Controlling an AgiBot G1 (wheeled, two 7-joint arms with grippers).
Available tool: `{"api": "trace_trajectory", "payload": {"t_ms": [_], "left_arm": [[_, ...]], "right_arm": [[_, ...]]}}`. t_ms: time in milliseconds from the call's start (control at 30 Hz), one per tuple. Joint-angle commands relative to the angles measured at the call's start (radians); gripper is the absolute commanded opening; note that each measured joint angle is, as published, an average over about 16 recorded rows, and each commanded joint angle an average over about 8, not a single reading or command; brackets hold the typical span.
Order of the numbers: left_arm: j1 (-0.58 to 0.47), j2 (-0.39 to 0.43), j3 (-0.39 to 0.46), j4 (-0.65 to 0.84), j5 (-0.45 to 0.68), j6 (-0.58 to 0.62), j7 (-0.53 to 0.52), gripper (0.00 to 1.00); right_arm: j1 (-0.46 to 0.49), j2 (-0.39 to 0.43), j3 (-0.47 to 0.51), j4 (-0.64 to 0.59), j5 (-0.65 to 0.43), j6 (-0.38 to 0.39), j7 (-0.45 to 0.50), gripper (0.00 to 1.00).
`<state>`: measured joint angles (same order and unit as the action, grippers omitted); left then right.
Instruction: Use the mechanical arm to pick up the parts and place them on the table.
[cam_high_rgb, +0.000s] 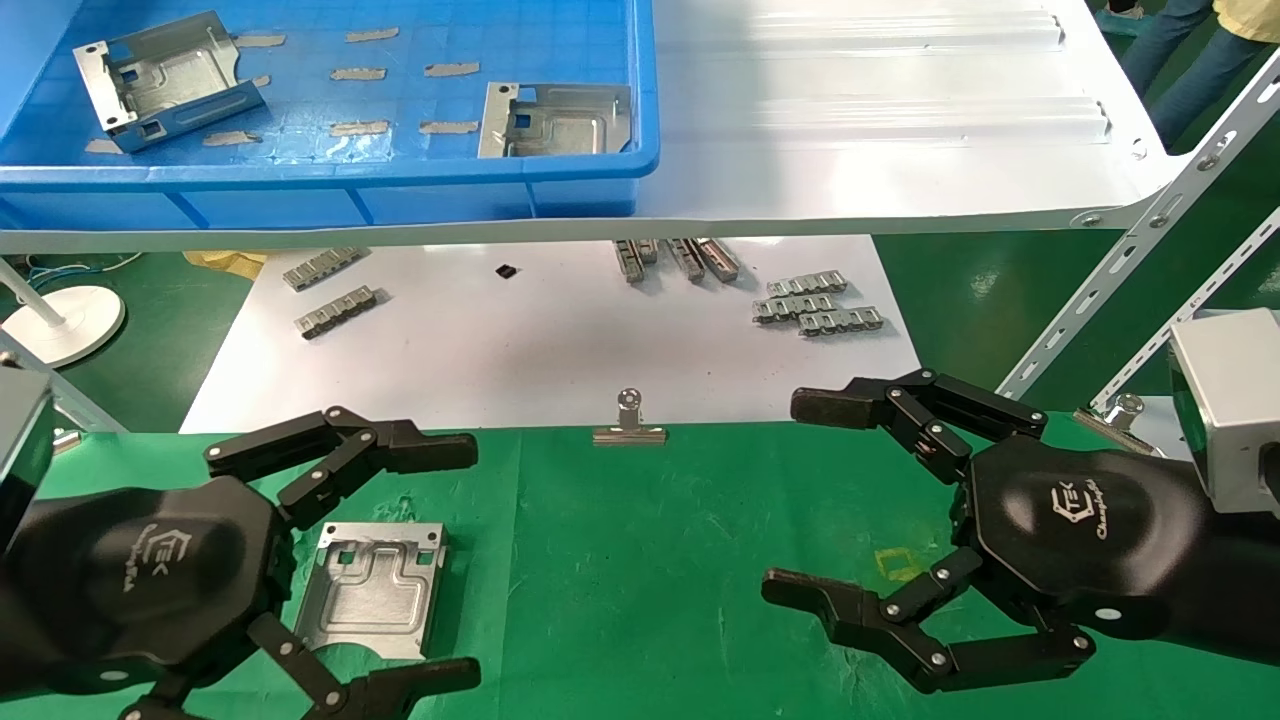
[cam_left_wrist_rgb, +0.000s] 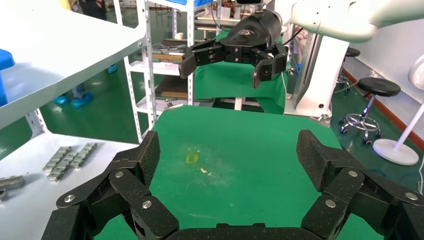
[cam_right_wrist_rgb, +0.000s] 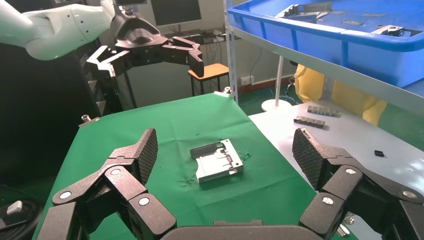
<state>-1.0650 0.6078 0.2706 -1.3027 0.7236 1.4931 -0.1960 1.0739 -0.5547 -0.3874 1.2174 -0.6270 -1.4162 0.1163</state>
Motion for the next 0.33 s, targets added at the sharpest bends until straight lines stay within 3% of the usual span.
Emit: {"api": "trace_trajectory", "payload": {"t_ms": [33,333], "left_arm": [[-0.002,0.001,0.002,0.004,0.001,0.000,0.002,1.00],[-0.006,0.002,0.005,0.011,0.004,0.001,0.005,1.00]], "right_arm": [[0.000,0.000,0.000,0.000,0.000,0.000,0.000,1.00],[0.000,0.000,0.000,0.000,0.000,0.000,0.000,1.00]]}}
